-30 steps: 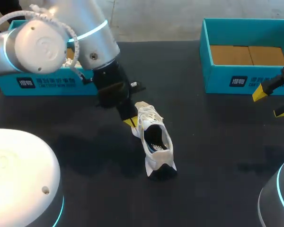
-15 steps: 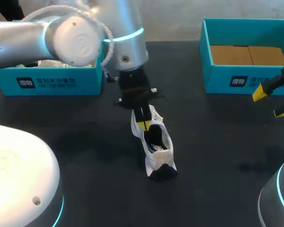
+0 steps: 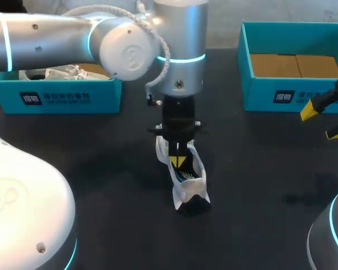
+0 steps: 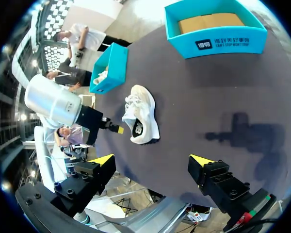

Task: Take the shoe out of the shoebox, open the shoe tongue, remove and reinsert the insole, then place the shoe into the shoebox

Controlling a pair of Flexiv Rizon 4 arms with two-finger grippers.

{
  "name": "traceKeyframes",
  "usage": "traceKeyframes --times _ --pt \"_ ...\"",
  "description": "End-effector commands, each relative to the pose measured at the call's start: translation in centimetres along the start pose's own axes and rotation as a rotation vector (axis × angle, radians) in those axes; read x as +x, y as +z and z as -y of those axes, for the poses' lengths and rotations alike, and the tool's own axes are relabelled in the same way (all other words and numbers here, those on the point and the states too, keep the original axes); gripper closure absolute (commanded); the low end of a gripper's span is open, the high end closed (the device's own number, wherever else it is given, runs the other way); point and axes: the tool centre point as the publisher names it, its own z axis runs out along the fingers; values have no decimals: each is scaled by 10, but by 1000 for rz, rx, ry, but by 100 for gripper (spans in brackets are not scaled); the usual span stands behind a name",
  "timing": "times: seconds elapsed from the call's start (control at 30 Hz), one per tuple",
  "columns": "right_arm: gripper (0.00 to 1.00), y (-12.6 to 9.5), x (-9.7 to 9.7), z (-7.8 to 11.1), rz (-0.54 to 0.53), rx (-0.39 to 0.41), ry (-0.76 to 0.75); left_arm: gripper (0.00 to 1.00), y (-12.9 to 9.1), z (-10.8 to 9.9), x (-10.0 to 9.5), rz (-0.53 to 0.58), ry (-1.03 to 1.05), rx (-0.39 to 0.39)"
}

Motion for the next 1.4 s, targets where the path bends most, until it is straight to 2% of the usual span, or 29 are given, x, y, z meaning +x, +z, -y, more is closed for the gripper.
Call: traceKeyframes --times 0.03,0.23,0.43,0.63,0.93,1.4 --pt "0 1 0 0 3 0 2 100 -1 -1 -2 -20 0 0" --pt "0 1 0 0 3 0 2 100 -1 -1 -2 -20 0 0" --pt "0 1 0 0 3 0 2 100 24 -10 -14 -16 -45 45" --pt "0 1 0 0 3 0 2 100 41 -14 -21 -34 -72 52" --pt "0 1 0 0 3 0 2 100 45 -16 -19 -50 -77 65" --pt "0 1 0 0 3 0 2 100 43 -6 -10 -80 -61 54"
